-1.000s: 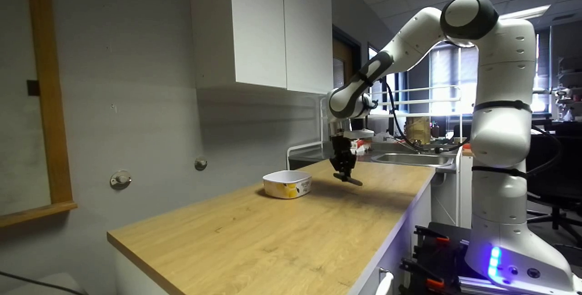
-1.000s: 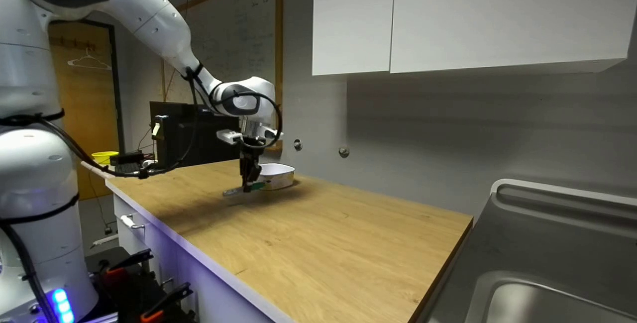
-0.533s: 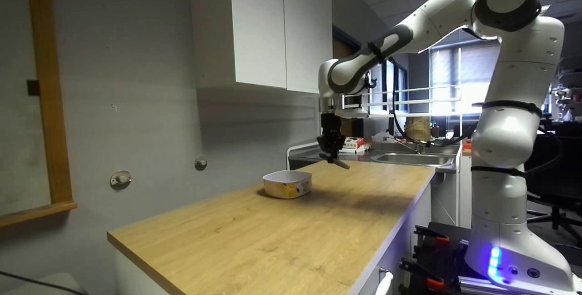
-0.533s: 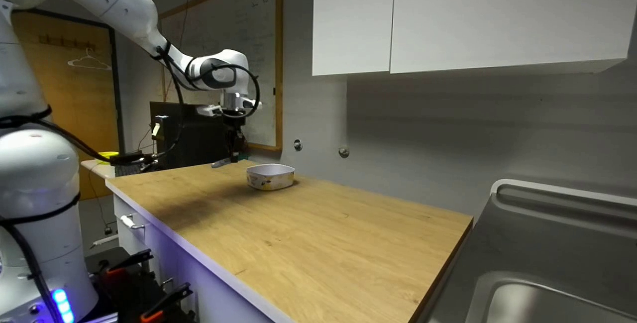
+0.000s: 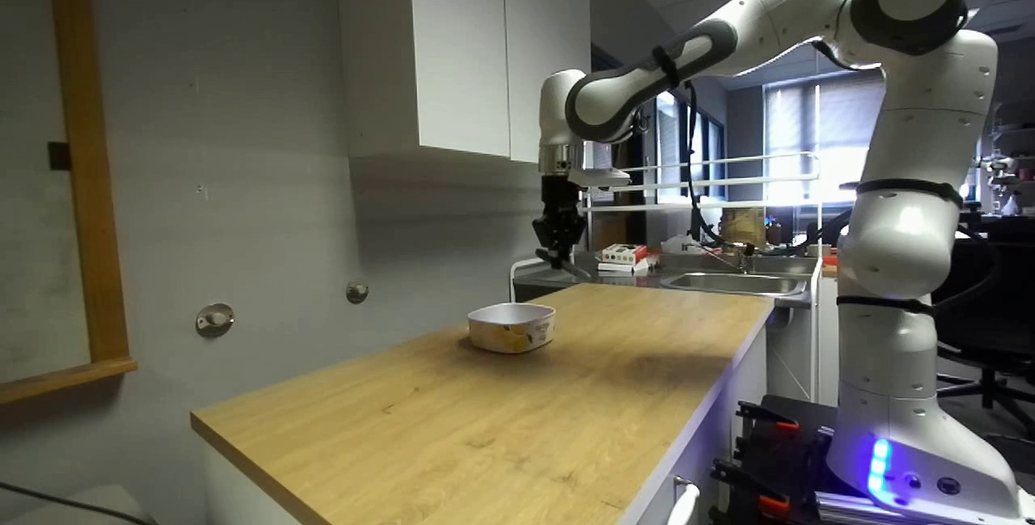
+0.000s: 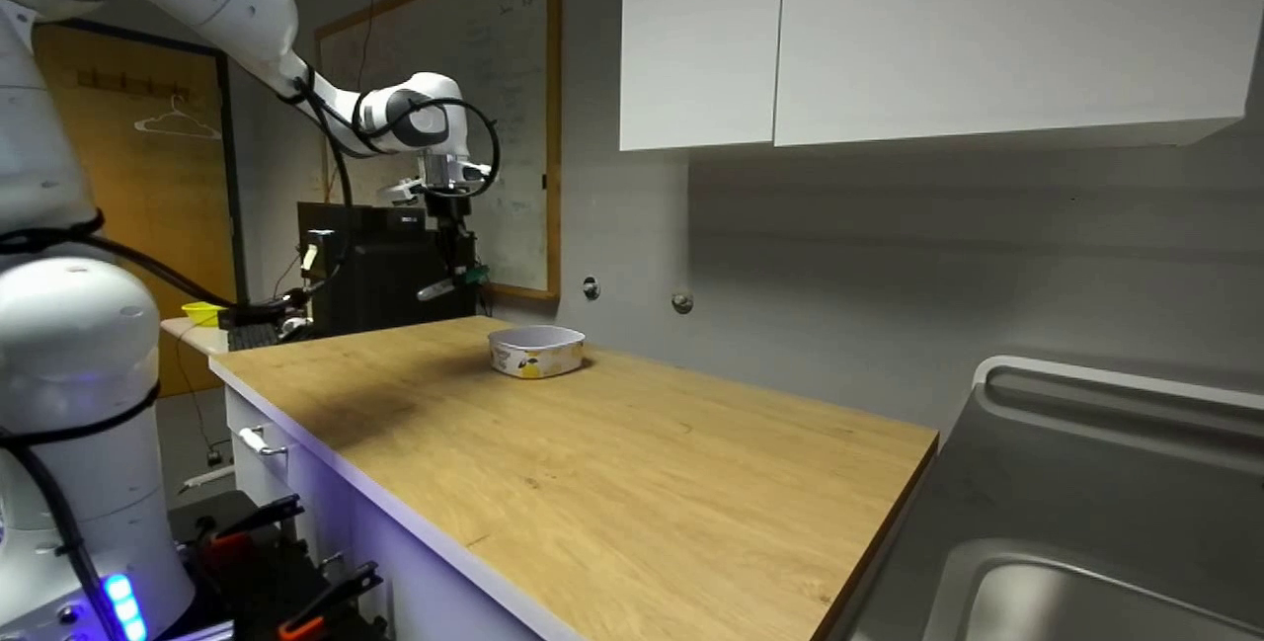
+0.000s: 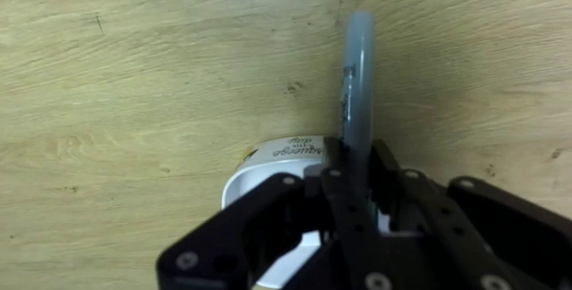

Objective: Put the marker in the bowl

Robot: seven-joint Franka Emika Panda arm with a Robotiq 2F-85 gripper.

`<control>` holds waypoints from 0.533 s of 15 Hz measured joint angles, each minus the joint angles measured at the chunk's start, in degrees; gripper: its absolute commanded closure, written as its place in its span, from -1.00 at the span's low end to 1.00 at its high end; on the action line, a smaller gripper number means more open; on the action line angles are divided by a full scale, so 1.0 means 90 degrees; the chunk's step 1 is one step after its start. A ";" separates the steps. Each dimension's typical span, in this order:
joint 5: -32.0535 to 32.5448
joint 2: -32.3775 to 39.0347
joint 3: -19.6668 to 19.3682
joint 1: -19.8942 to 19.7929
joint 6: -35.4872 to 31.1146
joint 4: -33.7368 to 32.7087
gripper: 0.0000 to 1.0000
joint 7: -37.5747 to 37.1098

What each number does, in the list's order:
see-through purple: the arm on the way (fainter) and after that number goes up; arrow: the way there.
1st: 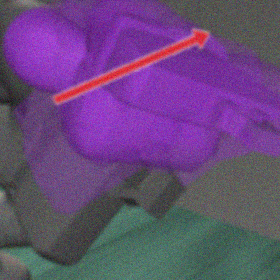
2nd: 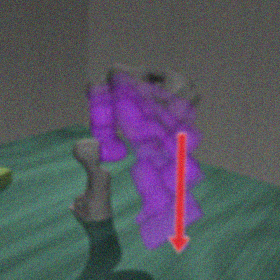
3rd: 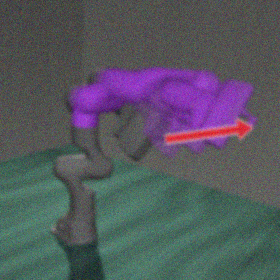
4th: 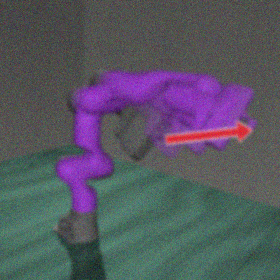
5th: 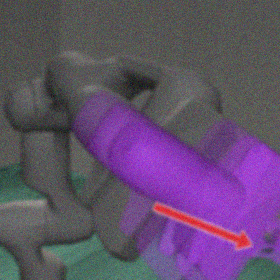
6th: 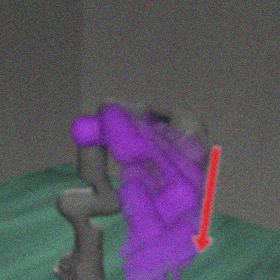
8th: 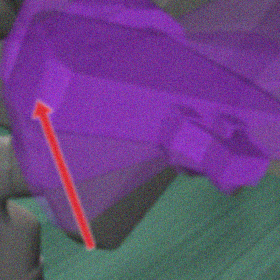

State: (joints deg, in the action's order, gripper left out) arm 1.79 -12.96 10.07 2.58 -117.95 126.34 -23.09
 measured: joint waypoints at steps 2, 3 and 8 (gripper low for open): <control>0.0225 0.0359 0.0100 0.0045 0.0030 -0.0402 0.79 -0.0186; 0.0353 0.0551 0.0121 0.0065 0.0060 -0.0613 0.79 -0.0259; 0.0899 0.1509 0.0057 0.0101 0.0442 -0.1772 0.79 -0.0392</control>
State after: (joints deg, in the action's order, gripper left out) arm 9.88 0.62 10.58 3.48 -113.98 110.40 -26.62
